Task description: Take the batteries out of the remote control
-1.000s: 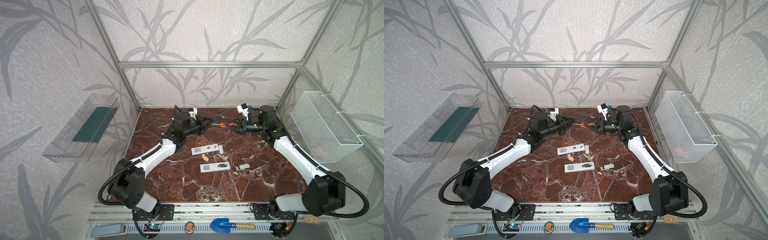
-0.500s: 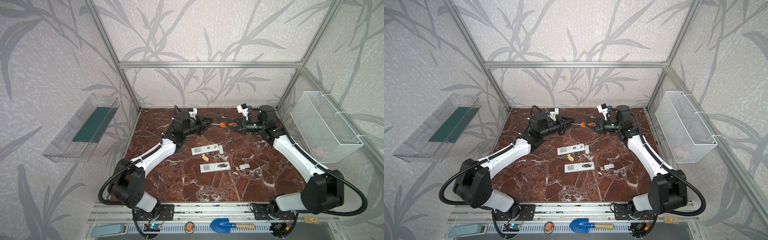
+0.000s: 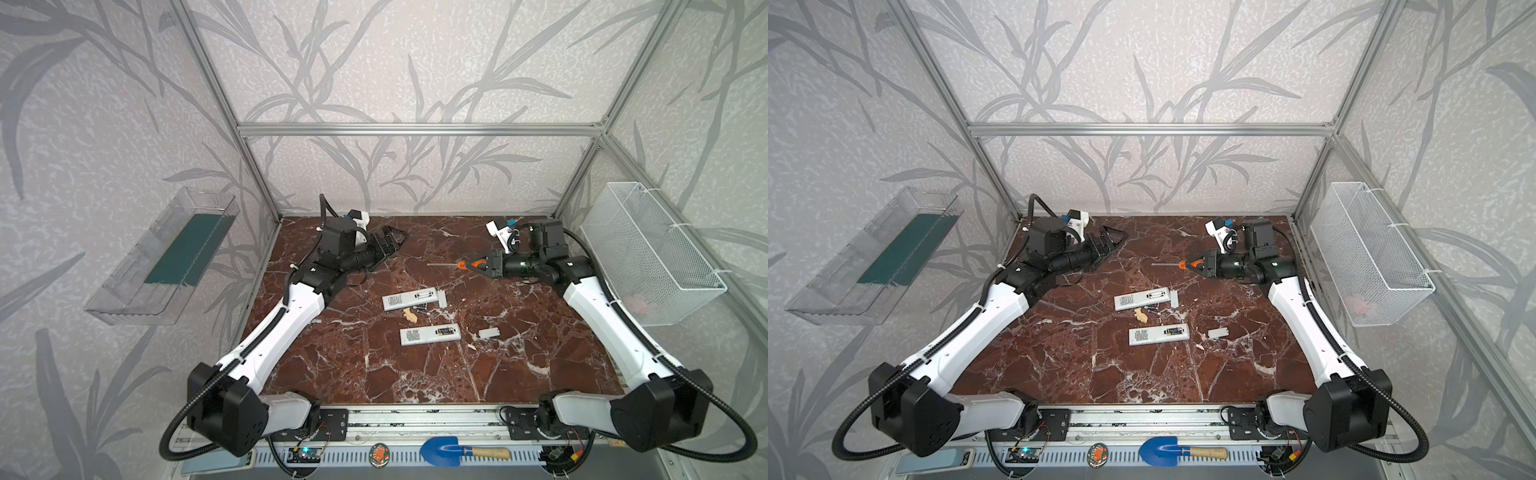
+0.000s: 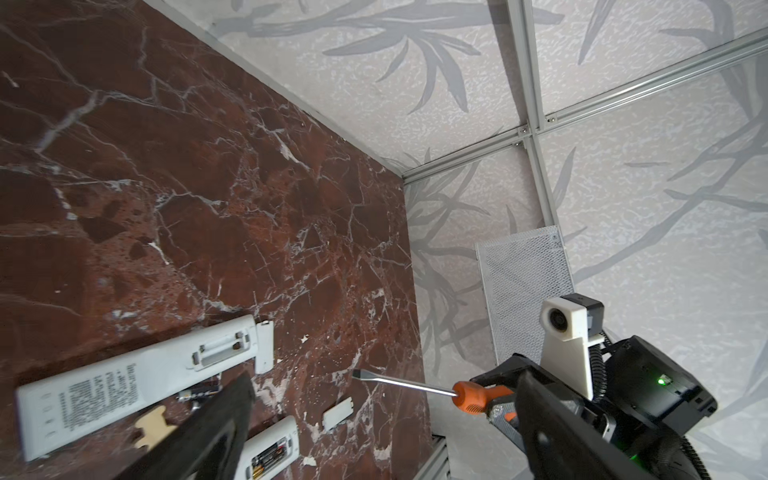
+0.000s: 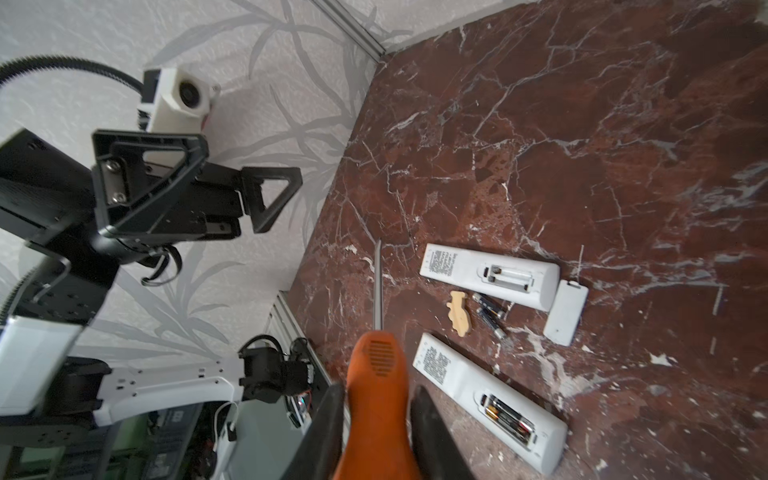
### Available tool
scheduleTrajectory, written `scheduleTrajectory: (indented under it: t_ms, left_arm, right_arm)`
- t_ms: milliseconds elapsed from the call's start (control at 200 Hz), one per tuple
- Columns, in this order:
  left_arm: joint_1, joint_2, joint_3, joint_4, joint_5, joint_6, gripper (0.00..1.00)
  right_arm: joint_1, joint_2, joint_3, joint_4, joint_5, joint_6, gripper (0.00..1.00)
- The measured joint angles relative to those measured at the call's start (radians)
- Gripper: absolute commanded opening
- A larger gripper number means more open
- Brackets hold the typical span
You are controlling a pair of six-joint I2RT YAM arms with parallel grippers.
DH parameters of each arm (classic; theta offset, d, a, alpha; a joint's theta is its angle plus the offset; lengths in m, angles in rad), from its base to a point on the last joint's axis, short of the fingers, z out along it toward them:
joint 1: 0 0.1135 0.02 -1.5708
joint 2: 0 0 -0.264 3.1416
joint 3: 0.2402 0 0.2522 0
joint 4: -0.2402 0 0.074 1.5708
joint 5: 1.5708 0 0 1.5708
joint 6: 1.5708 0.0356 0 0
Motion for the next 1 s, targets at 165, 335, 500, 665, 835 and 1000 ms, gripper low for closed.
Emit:
scheduleTrajectory:
  t_ms: [165, 335, 500, 665, 835, 1000]
  left_arm:
    - [0.071, -0.061, -0.153, -0.033, -0.056, -0.017, 0.98]
    - [0.184, -0.067, -0.323, -0.002, 0.041, -0.031, 0.89]
    - [0.113, -0.002, -0.141, -0.175, 0.084, 0.283, 0.87]
    - [0.037, 0.000, -0.076, -0.296, 0.093, 0.672, 0.83]
    - [-0.011, 0.004, -0.147, -0.357, 0.108, 0.965, 0.80]
    - [-0.022, 0.044, -0.150, -0.393, 0.167, 1.185, 0.76]
  right_arm:
    - [0.041, -0.034, 0.000, -0.115, 0.082, -0.151, 0.00]
    - [0.068, -0.073, 0.000, -0.198, 0.108, -0.288, 0.00]
    - [0.090, -0.103, 0.004, -0.299, 0.114, -0.497, 0.00]
    - [0.096, -0.124, 0.012, -0.385, 0.115, -0.644, 0.00]
    - [0.096, -0.139, 0.012, -0.440, 0.121, -0.778, 0.00]
    - [0.096, -0.147, 0.009, -0.472, 0.130, -0.873, 0.00]
